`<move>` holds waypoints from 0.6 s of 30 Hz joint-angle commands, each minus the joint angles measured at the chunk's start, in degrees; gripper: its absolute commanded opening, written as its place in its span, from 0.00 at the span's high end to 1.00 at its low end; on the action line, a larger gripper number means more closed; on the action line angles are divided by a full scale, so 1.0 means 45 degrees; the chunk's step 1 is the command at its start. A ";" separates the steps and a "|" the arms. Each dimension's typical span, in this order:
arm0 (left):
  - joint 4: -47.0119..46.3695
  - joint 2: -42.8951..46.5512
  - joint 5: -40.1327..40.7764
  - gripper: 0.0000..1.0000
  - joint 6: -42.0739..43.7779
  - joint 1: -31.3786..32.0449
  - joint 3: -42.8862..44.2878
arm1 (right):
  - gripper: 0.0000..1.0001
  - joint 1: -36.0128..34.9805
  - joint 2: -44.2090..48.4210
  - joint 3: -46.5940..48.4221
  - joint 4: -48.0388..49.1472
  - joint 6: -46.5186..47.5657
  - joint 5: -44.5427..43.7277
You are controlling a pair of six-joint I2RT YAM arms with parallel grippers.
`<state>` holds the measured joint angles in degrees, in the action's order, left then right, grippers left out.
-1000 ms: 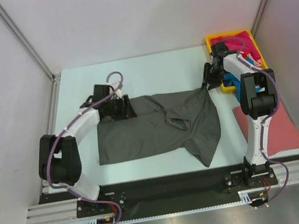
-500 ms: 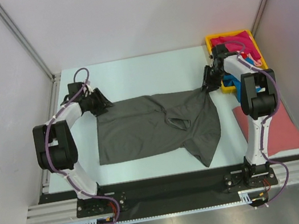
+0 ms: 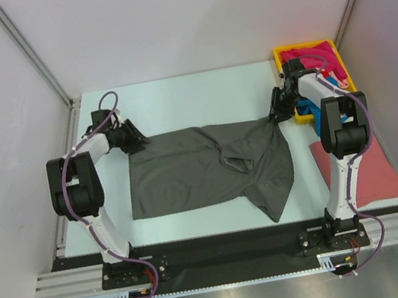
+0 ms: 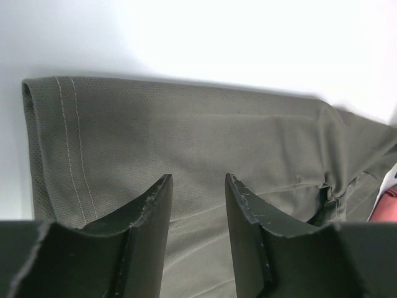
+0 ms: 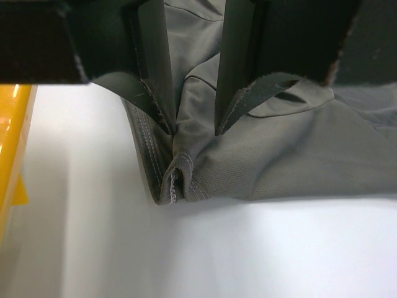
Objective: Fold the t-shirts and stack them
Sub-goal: Fold the tshirt
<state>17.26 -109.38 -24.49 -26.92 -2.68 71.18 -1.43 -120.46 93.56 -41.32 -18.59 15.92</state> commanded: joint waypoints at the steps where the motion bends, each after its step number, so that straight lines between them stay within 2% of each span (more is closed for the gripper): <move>1: -0.0065 0.0731 -0.0475 0.56 0.0102 -0.0089 -0.0366 | 0.63 0.0103 -0.0261 0.0127 0.0022 -0.0009 0.0114; 9: -0.0085 0.0929 -0.0749 0.59 0.0337 -0.0108 -0.1012 | 0.62 0.0162 -0.0008 -0.0282 0.0081 -0.0009 0.0094; 18: 0.0364 0.0518 0.0168 0.60 0.0493 -0.0089 -0.0700 | 0.65 0.0162 -0.0066 -0.0283 0.0237 -0.0088 0.0134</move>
<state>17.80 -107.59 -25.41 -26.37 -2.70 66.96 -0.99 -121.34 92.31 -41.25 -18.61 15.94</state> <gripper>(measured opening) 0.401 0.354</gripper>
